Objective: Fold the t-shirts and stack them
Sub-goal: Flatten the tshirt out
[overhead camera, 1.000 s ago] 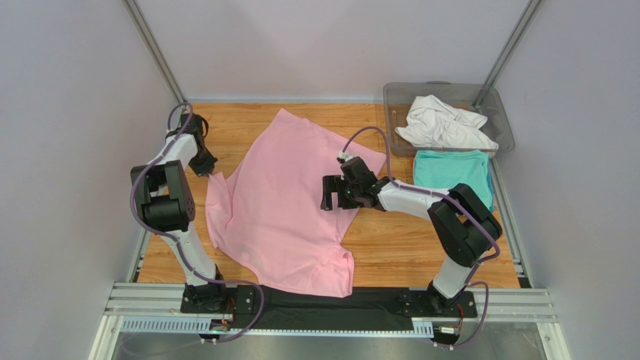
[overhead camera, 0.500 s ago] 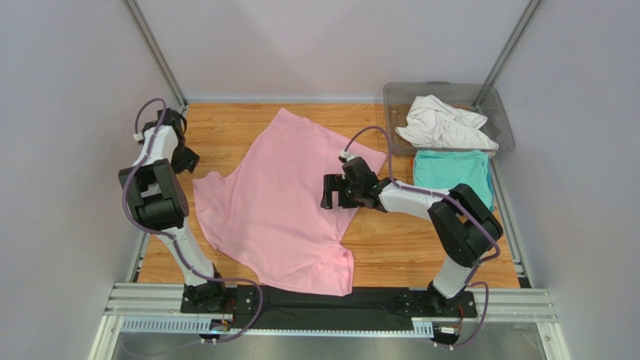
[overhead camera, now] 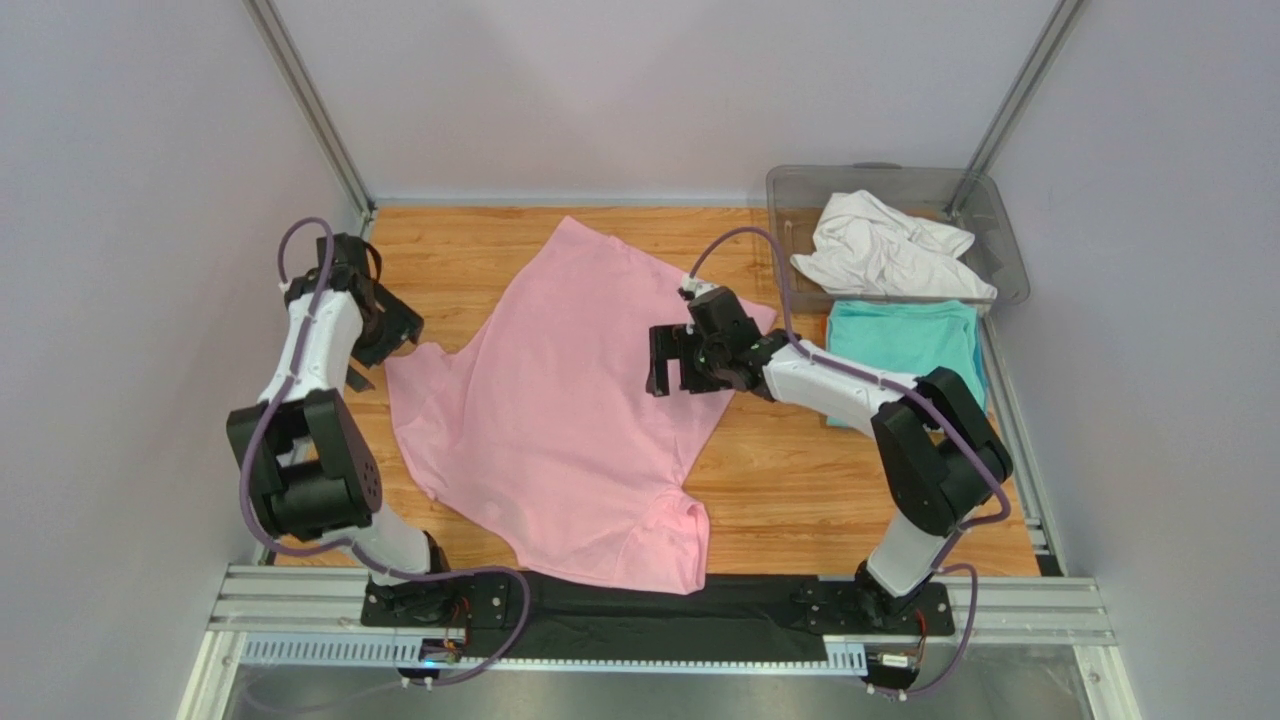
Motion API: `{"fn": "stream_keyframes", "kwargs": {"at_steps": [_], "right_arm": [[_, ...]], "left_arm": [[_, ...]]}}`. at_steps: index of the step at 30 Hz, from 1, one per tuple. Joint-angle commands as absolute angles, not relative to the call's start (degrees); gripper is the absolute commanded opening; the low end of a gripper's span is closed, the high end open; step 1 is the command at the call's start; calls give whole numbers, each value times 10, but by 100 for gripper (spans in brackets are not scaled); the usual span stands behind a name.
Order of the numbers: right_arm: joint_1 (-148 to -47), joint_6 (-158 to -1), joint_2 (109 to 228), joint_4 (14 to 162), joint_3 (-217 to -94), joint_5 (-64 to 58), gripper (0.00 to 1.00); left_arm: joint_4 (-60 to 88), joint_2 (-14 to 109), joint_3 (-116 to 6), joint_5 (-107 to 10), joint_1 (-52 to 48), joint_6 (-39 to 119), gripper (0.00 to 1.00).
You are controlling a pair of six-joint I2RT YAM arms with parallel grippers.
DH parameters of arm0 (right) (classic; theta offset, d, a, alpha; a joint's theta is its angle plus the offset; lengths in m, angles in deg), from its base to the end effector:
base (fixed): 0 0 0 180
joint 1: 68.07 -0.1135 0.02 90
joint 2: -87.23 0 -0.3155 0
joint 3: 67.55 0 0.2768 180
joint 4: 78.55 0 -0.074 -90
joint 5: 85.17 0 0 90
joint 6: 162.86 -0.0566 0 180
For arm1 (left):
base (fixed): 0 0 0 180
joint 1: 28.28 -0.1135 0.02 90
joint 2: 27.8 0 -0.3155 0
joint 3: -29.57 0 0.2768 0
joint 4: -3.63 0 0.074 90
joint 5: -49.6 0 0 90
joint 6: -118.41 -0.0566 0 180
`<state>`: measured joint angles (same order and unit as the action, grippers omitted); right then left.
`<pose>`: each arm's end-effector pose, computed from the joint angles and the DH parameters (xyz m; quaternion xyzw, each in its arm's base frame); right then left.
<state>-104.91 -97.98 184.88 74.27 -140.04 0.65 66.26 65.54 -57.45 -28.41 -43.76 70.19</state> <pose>0.3114 0.2385 0.2052 -0.1083 0.9397 0.1956 0.2588 0.3438 0.1074 0.2773 -0.4853 0.8491 0.0587 0.2003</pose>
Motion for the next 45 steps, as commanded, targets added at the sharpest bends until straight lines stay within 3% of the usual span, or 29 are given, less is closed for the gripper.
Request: {"fn": "stream_keyframes", "kwargs": {"at_steps": [1, 10, 17, 22, 27, 31, 39, 42, 45], "right_arm": [[-1017, -943, 1836, 726, -1461, 25, 100], [-962, -903, 1917, 713, -1506, -16, 100], [-960, -913, 1958, 714, -1505, -23, 100], [-960, -954, 1932, 720, -1426, -28, 100], [-967, -1004, 1832, 753, -1305, -30, 100], [-1005, -1041, 1743, 757, -1210, -11, 100], [-1156, -1169, 1593, 734, -1054, 33, 100], [-1209, -1197, 1539, 707, -1040, 47, 100], [-1245, -1194, 1477, 665, -1061, 82, 100]], "left_arm": [[624, 578, -517, -334, -403, 692, 100], [473, 509, -346, -434, -331, 730, 100], [463, 566, -344, -405, -331, 721, 100], [477, 603, -361, -366, -331, 723, 100], [486, 648, -396, -315, -331, 731, 100], [474, 697, -440, -362, -329, 705, 100], [478, 815, -548, -400, -311, 659, 100], [481, 846, -583, -415, -296, 650, 88], [488, 867, -629, -405, -287, 636, 100]]}}
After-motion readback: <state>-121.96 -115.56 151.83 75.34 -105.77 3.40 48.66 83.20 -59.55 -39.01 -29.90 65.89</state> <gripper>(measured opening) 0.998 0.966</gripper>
